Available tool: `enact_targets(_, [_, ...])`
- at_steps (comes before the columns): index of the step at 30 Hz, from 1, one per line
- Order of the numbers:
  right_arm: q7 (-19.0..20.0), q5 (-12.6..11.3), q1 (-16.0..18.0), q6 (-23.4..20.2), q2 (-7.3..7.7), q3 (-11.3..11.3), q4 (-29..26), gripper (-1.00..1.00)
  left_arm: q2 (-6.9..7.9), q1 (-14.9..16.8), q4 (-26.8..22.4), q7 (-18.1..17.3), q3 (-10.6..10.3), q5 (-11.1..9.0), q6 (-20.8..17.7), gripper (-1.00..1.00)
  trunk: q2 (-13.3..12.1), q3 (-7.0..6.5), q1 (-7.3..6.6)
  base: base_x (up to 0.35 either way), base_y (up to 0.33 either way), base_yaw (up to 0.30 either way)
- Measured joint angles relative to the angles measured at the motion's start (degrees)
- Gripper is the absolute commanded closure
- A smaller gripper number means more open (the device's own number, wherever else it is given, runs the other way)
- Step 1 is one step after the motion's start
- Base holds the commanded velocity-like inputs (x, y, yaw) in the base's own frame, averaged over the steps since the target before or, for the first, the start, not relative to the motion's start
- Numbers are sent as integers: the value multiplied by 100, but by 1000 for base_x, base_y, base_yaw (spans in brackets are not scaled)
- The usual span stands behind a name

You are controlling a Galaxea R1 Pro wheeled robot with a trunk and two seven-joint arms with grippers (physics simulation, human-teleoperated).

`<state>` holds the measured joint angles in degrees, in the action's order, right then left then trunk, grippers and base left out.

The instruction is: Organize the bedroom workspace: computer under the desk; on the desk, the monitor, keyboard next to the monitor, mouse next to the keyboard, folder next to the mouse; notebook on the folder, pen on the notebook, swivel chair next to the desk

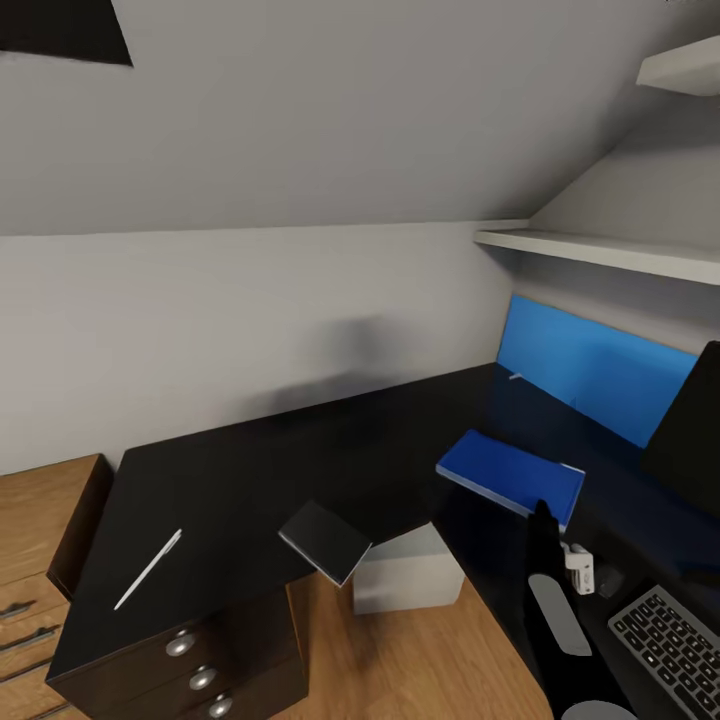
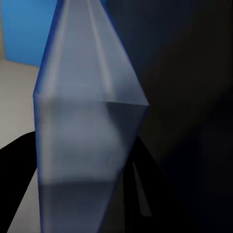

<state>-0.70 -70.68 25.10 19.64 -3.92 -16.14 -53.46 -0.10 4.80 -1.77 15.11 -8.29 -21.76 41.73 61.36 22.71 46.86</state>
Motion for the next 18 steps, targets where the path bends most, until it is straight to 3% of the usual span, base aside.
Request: enact_targets(18, [-880,11,0,23,-9,9,27,100,-6,0,0,-1,8,0,-1,-100,1,0,-1,-5,4,0])
